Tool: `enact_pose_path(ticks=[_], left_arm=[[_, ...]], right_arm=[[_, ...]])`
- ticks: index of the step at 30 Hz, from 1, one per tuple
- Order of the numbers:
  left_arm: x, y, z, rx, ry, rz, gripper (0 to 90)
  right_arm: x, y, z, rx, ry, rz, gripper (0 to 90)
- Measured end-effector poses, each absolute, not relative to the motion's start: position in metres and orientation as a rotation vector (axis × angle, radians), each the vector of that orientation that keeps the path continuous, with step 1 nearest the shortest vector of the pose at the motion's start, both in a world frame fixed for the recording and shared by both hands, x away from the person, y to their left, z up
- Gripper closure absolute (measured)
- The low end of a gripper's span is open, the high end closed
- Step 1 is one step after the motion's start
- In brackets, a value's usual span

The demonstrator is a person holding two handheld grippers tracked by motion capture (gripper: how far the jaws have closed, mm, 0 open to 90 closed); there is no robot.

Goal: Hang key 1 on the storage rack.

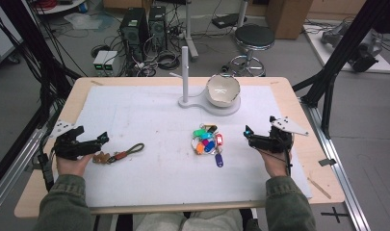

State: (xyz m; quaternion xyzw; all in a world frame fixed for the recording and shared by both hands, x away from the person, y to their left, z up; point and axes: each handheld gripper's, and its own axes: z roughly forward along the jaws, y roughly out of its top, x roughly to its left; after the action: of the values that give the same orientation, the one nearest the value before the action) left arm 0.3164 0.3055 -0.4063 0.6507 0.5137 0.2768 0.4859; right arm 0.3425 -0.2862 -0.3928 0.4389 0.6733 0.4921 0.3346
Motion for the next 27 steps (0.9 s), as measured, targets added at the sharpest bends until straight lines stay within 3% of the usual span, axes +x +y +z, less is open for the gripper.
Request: enact_pose_path(ticks=[27], left_arm=[[0.321, 0.277, -0.419, 1.843, 1.138, 0.549, 1.7]], right_arm=[[0.344, -0.279, -0.397, 1.105, 1.833, 1.258, 0.4]])
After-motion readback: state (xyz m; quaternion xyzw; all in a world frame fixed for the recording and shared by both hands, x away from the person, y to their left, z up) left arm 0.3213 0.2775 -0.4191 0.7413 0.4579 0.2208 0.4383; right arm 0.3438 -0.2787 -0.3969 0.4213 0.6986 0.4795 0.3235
